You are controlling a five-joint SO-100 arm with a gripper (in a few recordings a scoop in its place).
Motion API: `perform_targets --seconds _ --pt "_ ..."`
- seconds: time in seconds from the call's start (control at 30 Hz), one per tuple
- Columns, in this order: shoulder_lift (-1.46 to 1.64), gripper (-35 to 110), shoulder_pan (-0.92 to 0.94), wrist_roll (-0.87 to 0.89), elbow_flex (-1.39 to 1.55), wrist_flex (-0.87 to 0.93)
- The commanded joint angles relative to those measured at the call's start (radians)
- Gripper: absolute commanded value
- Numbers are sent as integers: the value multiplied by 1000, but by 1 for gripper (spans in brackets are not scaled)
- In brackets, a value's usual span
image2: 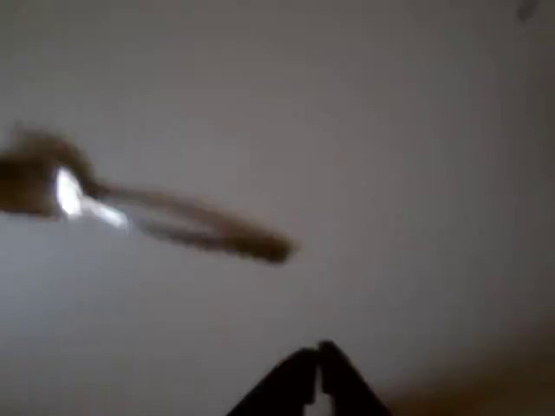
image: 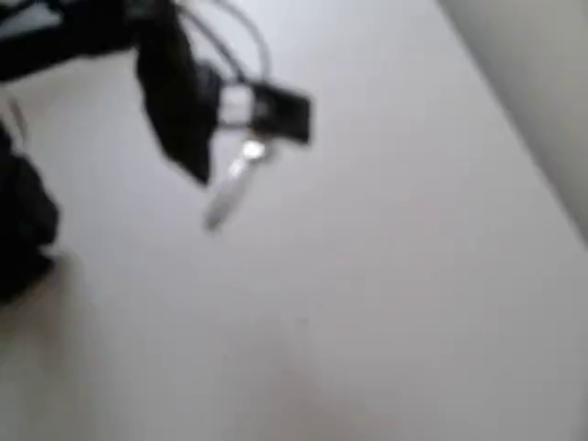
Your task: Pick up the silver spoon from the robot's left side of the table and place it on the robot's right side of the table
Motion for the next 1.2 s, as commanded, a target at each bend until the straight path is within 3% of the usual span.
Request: perform_targets --seconds 0.0,0.07,0.27,0.4,0.73,0.93,1.03,1.17 --pt "87 17 -52 472 -9 -173" --pt "83 25 -91 799 -72 -176" --pt "101 23 -212 1569 -75 -152" --pt "-75 23 -229 1825 -75 -101" --pt "-531 9 -245 1963 -153 -118" --pt "-565 9 -328 1967 -167 -141" --pt "-548 0 -321 1954 -169 -137" --pt "-618 -2 -288 1864 -290 -34"
